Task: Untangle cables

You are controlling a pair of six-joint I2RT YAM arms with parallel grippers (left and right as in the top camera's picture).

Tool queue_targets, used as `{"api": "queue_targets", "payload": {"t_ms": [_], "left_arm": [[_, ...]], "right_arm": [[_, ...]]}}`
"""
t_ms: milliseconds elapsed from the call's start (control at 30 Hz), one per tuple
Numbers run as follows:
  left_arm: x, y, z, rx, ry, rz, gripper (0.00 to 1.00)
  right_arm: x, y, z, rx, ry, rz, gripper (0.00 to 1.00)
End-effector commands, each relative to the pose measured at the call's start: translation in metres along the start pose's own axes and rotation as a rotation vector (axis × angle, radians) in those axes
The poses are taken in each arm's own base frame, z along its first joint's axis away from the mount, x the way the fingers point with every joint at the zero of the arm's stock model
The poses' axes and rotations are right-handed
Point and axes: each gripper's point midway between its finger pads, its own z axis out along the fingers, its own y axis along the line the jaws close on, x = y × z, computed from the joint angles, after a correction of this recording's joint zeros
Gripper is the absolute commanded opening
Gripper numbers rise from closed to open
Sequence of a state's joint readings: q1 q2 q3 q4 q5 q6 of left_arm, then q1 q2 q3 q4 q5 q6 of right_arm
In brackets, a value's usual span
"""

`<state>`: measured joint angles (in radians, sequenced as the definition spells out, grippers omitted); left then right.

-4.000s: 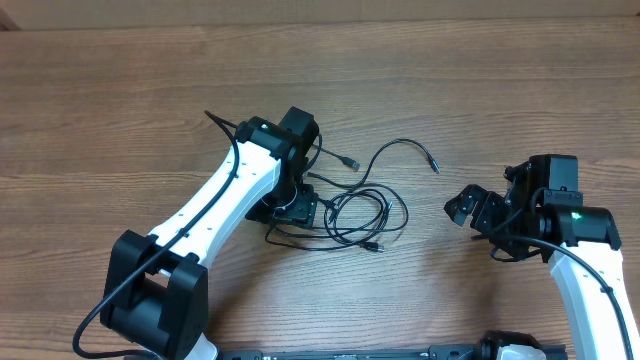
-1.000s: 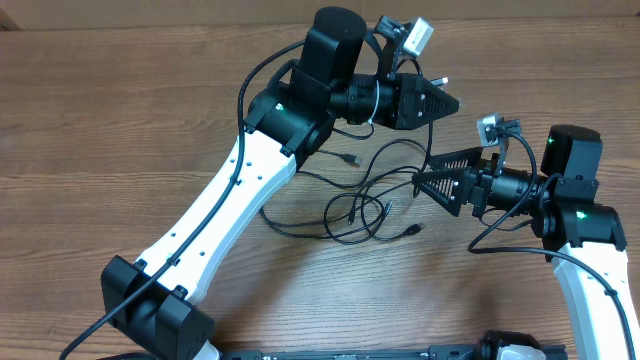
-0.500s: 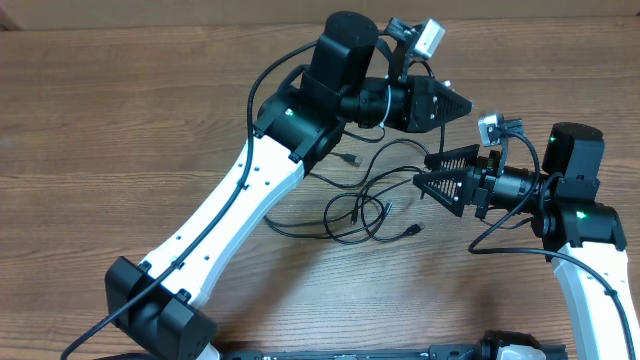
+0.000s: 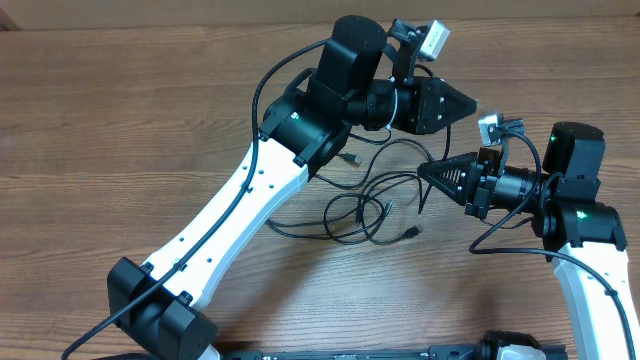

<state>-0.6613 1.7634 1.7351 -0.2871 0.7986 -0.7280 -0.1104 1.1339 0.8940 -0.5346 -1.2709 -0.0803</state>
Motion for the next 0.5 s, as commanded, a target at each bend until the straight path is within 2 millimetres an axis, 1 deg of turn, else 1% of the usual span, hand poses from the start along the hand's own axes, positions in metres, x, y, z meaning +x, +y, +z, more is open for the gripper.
{"api": "queue_targets", "payload": {"t_ms": [0,133,167,233,333,467], "left_arm": [[-0.005,-0.021,-0.01,0.019,-0.018,0.064,0.32],[-0.001,-0.005,-0.011,-0.047,-0.009,0.045,0.55],[0.001,0.002,-0.012,-0.078,-0.005,0.038,0.61],[0.007,0.016,-0.013,-0.143,0.006,0.021,0.67],[0.019,0.036,-0.018,-0.24,0.036,-0.004,0.69],[0.037,0.06,-0.027,-0.357,0.095,-0.018,0.7]], "right_arm": [[-0.009,0.006,-0.003,0.014,-0.013,-0.012,0.04],[-0.009,-0.011,-0.004,0.108,-0.02,0.07,0.04],[-0.01,-0.014,-0.004,0.127,-0.022,0.087,0.04],[-0.01,-0.019,-0.005,0.158,-0.026,0.114,0.04],[-0.01,-0.033,-0.008,0.241,-0.039,0.173,0.04],[-0.003,-0.063,-0.018,0.424,-0.062,0.297,0.04]]}}
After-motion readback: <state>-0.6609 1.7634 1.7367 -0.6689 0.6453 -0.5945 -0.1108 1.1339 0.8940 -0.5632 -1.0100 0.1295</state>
